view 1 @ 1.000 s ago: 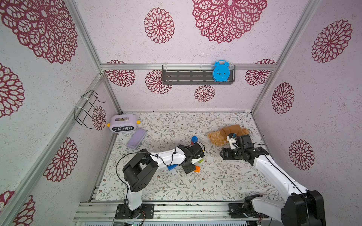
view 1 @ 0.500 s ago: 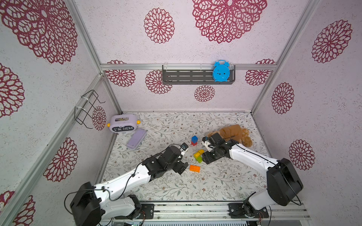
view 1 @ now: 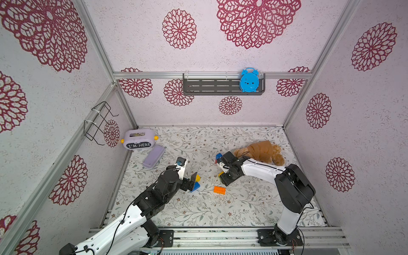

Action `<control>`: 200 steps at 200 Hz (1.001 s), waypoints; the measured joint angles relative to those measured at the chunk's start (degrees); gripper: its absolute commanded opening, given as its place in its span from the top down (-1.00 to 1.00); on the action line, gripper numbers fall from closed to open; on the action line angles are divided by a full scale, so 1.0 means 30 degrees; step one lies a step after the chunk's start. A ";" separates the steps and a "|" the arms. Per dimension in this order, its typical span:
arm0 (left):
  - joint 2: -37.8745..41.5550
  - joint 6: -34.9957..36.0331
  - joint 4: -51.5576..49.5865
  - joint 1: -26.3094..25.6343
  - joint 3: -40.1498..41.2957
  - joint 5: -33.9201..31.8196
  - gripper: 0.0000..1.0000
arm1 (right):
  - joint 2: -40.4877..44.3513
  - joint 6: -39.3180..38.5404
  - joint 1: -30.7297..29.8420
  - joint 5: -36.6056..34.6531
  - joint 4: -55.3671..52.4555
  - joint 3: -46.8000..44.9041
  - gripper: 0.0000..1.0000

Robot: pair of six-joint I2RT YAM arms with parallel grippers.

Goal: Assemble a fork with lego
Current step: Pick up the lego brick from the center of the board.

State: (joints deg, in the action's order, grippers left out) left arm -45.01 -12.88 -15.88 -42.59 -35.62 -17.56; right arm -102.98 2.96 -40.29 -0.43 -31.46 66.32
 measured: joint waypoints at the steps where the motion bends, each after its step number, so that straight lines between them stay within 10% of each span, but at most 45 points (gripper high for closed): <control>1: 0.0000 -0.0015 -0.0007 0.0000 0.0000 0.0000 -0.94 | -0.0015 -0.0007 0.0000 0.0000 0.0007 0.0000 -0.21; 200: 0.2062 -0.0233 -0.1960 0.0007 0.0000 -0.0860 -0.94 | 0.2317 -0.5100 -0.0415 0.2164 0.0189 -0.0124 0.54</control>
State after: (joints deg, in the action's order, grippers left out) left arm -38.83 -13.58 -21.76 -42.57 -35.62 -20.14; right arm -96.03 -12.34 -41.54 6.07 -30.89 65.95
